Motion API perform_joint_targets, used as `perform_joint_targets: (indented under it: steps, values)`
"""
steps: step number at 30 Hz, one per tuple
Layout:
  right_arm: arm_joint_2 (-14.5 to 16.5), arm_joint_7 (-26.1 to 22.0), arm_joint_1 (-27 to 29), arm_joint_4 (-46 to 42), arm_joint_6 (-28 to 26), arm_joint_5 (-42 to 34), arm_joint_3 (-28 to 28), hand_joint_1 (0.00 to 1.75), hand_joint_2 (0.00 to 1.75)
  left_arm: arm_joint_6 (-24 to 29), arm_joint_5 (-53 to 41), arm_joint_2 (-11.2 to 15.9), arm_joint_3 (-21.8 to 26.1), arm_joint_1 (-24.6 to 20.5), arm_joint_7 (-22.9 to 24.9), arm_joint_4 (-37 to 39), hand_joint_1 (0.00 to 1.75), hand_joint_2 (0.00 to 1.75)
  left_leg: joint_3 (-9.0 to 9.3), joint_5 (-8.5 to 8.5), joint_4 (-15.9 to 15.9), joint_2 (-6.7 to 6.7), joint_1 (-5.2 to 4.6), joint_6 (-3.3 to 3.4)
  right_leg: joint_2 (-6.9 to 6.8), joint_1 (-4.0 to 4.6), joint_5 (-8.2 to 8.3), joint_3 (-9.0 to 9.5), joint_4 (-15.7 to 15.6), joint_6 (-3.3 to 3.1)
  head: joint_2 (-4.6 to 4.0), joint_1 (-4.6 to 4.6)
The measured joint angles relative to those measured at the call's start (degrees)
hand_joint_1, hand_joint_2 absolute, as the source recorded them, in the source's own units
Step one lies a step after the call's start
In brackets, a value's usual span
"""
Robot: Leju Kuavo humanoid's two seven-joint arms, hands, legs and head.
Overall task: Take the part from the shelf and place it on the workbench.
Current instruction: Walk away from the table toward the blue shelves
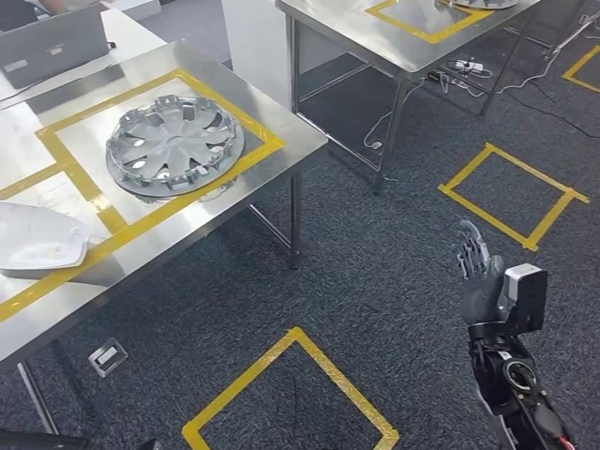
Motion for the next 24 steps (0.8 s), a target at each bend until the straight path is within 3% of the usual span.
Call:
perform_joint_targets:
  steps: [1,2,3,5,7,8,10,11,13,15,16,17,18,21,22,24]
  values:
    - [-0.11,-0.59,0.05,2.36,0.34,-0.01,-0.32,0.0,0.0,0.0,0.0,0.01,0.0,0.09,0.03,0.0,0.0,0.0,-0.1,0.01,0.03,0.52,-0.1,0.01,-0.27,-0.03,-0.93,-1.15,2.77,0.1,0.0,0.01]
    - [-0.2,-1.27,0.09,4.54,0.74,-0.02,-0.58,0.0,0.0,0.0,0.01,0.01,0.0,0.17,0.06,0.0,0.0,0.0,-0.17,0.0,0.09,1.04,-0.16,0.0,-0.43,-0.04,-0.75,-1.23,3.39,0.16,0.0,0.01]
    - [-0.27,-1.81,0.06,6.51,1.08,-0.03,-0.82,0.0,0.0,0.0,0.01,0.01,0.0,0.2,0.09,0.0,0.0,0.0,-0.2,-0.03,0.17,1.56,-0.19,-0.04,-0.65,-0.05,0.46,-0.11,1.61,0.15,0.0,0.01]
    - [-0.37,-2.06,-0.24,9.93,1.04,0.02,-1.35,0.0,0.0,0.03,0.02,0.01,0.0,0.17,0.11,0.0,0.0,0.0,-0.17,-0.23,0.47,2.51,-0.3,-0.34,-2.49,0.06,3.9,4.42,-6.63,-0.05,0.0,0.01]
    - [-0.43,-1.48,-0.82,13.12,-0.26,0.73,-1.7,0.0,0.0,0.14,0.02,0.04,0.01,0.07,0.1,0.0,0.0,0.0,-0.19,-0.47,0.83,3.29,-0.62,-0.81,-3.93,0.35,5.64,7.36,-12.43,-0.73,0.0,-0.01]
    - [-0.43,-1.01,-1.12,14.84,-1.4,1.52,-1.78,0.0,0.0,0.2,0.01,0.06,0.01,0.04,0.11,0.0,0.0,0.0,-0.19,-0.51,0.91,3.67,-0.77,-1.04,-3.99,0.51,5.68,7.6,-13.21,-1.12,0.0,-0.01]
    - [-0.45,0.1,-1.69,18.78,-4.61,4.38,-1.77,0.0,0.0,0.2,-0.08,0.09,0.02,-0.04,0.18,0.0,0.0,0.0,-0.13,-0.61,0.94,4.29,-0.76,-1.51,-2.78,0.52,6.0,7.44,-13.3,-1.87,0.0,-0.01]
    - [-0.46,0.71,-2.05,20.94,-6.33,6.08,-1.73,0.0,0.0,0.14,-0.16,0.11,0.02,-0.08,0.22,0.0,0.0,0.0,-0.25,-1.06,1.39,3.9,-0.68,-1.83,-2.33,0.43,6.18,7.42,-13.43,-2.2,0.0,-0.02]
    - [-0.46,2.52,-2.97,25.3,-9.03,9.33,-1.57,0.0,0.0,-0.03,-0.35,0.15,0.02,-0.1,0.3,0.0,0.0,0.0,-1.99,-3.78,5.51,1.98,-0.46,-2.46,-1.53,0.14,6.55,7.33,-13.67,-2.79,0.0,-0.04]
    - [-0.37,5.51,-3.96,30.15,-10.24,12.35,-1.04,0.0,0.0,-0.11,-0.33,0.11,0.02,-0.03,0.34,0.0,0.0,0.0,-5.83,-7.73,13.77,0.32,-0.33,-2.8,-0.64,0.11,6.73,7.02,-13.66,-3.06,0.0,-0.06]
    - [-0.28,6.92,-4.29,32.69,-10.58,13.62,-0.64,0.0,0.0,-0.11,-0.27,0.09,0.02,0.02,0.36,0.0,0.0,0.0,-7.48,-8.82,17.11,0.07,-0.29,-2.86,-0.12,0.13,6.78,6.91,-13.64,-3.13,0.0,-0.06]
    - [-0.18,7.93,-4.49,35.14,-10.78,14.55,-0.23,0.0,0.0,-0.09,-0.21,0.05,0.02,0.05,0.36,0.0,0.0,0.0,-8.22,-8.76,18.46,-0.02,-0.29,-2.83,0.4,0.15,6.81,6.86,-13.63,-3.14,0.0,-0.06]
    - [-0.08,8.46,-4.61,37.29,-10.94,15.06,0.09,0.0,0.0,-0.05,-0.17,0.03,0.01,0.08,0.36,0.0,0.0,0.0,-7.72,-7.48,17.21,-0.11,-0.29,-2.7,0.97,0.15,6.84,6.85,-13.6,-3.13,0.0,-0.05]
    - [0.29,11.31,-5.57,42.93,-10.93,16.38,1.06,0.0,0.0,0.04,-0.17,0.11,0.02,0.08,0.34,0.0,0.0,0.0,-2.24,-1.59,5.23,-2.04,-0.28,-1.88,2.76,0.12,6.99,6.76,-13.46,-2.78,0.0,-0.05]
    - [0.43,13.53,-5.97,44.81,-10.57,17.03,1.5,0.0,0.0,0.06,-0.16,0.15,0.02,0.04,0.32,0.0,0.0,0.0,-0.98,-0.67,2.47,-2.69,-0.31,-1.66,3.24,0.14,7.07,6.65,-13.45,-2.52,0.0,-0.06]
    - [0.67,19.1,-6.12,48.41,-9.29,18.12,2.45,0.0,0.0,0.04,-0.15,0.14,0.02,-0.16,0.24,0.0,0.0,0.0,-0.3,-0.45,0.89,-2.91,-0.47,-1.39,4.0,0.13,7.24,6.49,-13.58,-1.86,0.0,-0.06]
